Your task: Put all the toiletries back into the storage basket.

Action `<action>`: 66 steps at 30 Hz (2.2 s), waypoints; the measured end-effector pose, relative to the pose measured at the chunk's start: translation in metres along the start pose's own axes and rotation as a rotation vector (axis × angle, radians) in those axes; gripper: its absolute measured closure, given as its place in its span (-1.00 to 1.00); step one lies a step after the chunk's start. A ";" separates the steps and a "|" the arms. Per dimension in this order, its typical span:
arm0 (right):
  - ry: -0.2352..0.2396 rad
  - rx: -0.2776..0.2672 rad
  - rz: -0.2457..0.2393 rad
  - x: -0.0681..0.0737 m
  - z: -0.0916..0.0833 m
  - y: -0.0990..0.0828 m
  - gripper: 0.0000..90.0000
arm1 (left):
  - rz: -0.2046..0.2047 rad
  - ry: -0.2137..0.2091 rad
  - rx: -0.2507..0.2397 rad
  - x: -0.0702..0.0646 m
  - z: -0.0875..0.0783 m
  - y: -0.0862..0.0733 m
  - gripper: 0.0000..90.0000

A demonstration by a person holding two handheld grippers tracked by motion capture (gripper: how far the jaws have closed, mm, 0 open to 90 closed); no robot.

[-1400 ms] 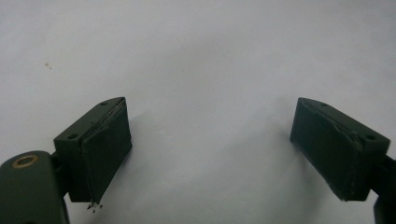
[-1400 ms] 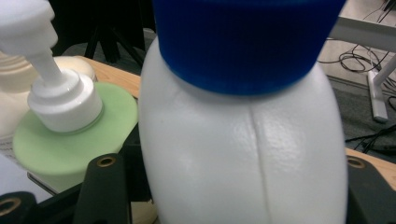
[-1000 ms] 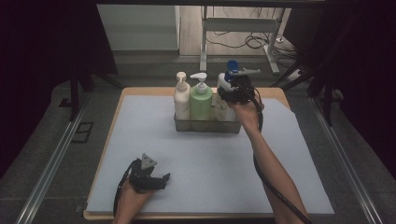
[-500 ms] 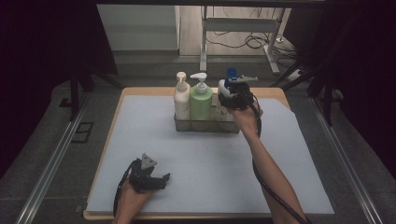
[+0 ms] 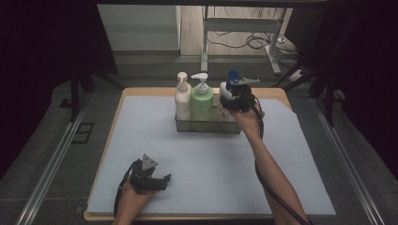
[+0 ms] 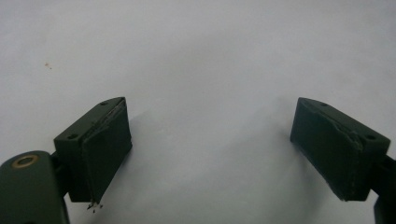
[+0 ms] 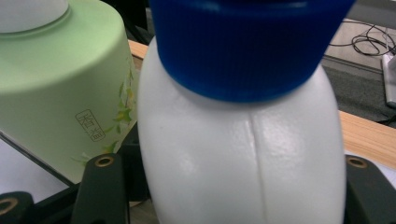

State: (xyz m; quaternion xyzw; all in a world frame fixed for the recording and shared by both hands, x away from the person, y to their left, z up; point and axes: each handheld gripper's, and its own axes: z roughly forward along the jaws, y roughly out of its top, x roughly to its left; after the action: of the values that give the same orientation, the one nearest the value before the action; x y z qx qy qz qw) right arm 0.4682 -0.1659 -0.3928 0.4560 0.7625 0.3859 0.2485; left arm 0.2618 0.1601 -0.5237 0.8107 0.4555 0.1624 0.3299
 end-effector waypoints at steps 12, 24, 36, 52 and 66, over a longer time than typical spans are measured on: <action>0.034 -0.018 -0.013 -0.010 -0.007 -0.003 -0.24 | 0.000 0.000 0.000 0.000 0.000 0.000 -0.73; 0.052 -0.033 -0.022 -0.011 -0.023 -0.013 -0.23 | -0.001 -0.001 -0.001 0.000 0.000 0.000 -0.73; 0.111 -0.016 -0.003 -0.021 -0.041 -0.035 -0.06 | 0.000 0.001 0.000 0.000 0.000 0.000 -0.73; 0.049 0.018 0.019 -0.048 -0.044 -0.053 0.58 | 0.001 0.001 0.000 0.000 0.000 0.000 -0.73; 0.072 0.042 0.088 -0.057 -0.007 -0.050 0.97 | 0.000 0.001 -0.001 0.000 0.000 0.000 -0.73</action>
State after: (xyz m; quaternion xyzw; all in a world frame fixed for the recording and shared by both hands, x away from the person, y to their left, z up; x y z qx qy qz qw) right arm 0.4641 -0.2332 -0.4273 0.4798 0.7581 0.3966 0.1942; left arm 0.2617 0.1600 -0.5237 0.8105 0.4557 0.1629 0.3300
